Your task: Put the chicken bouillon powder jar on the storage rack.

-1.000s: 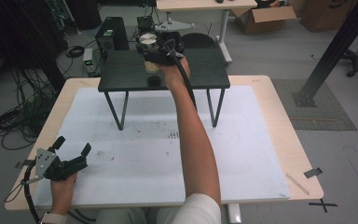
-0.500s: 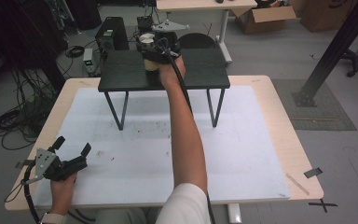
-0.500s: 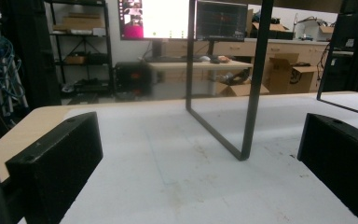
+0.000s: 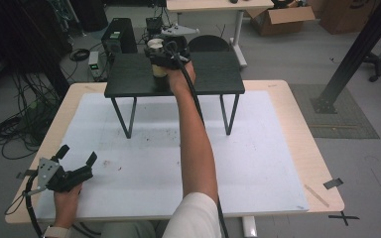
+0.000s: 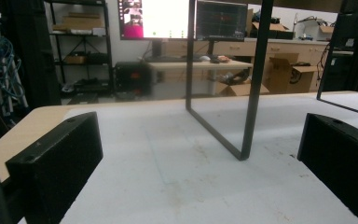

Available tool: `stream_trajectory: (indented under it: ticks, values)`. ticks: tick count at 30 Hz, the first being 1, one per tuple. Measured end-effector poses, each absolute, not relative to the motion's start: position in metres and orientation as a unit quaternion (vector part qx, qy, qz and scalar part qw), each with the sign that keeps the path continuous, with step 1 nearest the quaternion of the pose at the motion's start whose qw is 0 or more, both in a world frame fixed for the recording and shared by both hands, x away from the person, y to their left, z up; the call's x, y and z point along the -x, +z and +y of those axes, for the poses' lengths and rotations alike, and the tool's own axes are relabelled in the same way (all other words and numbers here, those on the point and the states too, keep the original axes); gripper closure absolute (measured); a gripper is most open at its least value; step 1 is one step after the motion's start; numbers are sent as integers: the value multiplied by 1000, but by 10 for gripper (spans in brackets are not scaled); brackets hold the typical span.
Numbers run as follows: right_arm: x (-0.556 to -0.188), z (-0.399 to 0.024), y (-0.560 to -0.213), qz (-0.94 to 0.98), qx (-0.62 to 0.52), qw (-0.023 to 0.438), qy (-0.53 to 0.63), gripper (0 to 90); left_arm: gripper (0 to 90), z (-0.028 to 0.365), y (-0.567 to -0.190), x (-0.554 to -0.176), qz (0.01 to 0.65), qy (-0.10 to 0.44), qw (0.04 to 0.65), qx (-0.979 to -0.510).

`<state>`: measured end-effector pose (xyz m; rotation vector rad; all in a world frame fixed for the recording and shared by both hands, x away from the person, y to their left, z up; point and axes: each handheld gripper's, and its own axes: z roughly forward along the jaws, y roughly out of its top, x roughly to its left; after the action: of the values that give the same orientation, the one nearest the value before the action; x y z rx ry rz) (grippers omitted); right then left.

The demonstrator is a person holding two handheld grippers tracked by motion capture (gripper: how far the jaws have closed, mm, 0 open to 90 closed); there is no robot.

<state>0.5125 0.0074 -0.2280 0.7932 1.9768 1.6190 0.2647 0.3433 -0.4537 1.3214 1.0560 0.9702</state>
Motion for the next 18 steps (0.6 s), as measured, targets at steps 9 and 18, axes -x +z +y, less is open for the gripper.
stream_trajectory:
  ticks: [9, 18]
  values:
    - [-512, 7, -228, 713, -293, 232, 593, 394, 4, 343, -454, -265, 449, 412, 561, -560]
    - [-508, 3, -227, 708, -304, 239, 591, 251, 4, 343, -454, -265, 448, 412, 560, -561]
